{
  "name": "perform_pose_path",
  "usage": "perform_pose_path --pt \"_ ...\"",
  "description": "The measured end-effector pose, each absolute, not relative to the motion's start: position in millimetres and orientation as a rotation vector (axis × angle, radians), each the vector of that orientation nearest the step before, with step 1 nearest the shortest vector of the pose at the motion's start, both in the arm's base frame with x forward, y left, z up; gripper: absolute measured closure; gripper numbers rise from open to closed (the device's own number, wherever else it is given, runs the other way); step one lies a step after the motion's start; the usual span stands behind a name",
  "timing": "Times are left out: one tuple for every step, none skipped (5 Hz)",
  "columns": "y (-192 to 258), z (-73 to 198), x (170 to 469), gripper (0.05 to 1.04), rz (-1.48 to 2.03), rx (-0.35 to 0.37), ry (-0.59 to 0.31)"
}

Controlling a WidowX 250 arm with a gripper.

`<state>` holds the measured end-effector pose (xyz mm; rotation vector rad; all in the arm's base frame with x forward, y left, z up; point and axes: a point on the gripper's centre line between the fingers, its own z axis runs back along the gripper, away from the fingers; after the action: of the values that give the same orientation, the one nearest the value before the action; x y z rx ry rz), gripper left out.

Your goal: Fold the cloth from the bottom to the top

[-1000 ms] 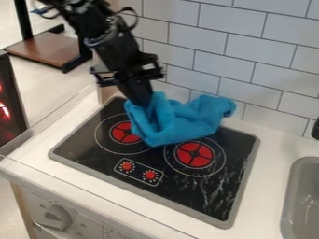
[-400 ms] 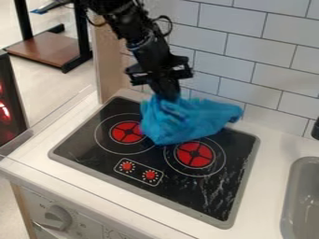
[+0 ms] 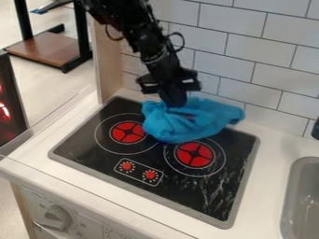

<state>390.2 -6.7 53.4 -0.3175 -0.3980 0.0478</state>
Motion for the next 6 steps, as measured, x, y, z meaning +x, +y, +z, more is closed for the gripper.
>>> perform_pose_path --pt "-3.0 44.6 395.9 1.012 0.061 -0.3 -0.39" --pt "-1.4 43.8 395.4 0.862 0.068 -0.287 -0.375" --pt "-0.2 43.1 395.2 0.651 0.077 -0.281 -0.374" --pt "0.4 43.4 390.9 0.422 0.087 -0.276 -0.368" --pt "0.9 48.1 388.3 0.17 0.082 -0.273 -0.364" --pt "0.2 55.3 387.2 0.077 0.087 -0.277 -0.369"
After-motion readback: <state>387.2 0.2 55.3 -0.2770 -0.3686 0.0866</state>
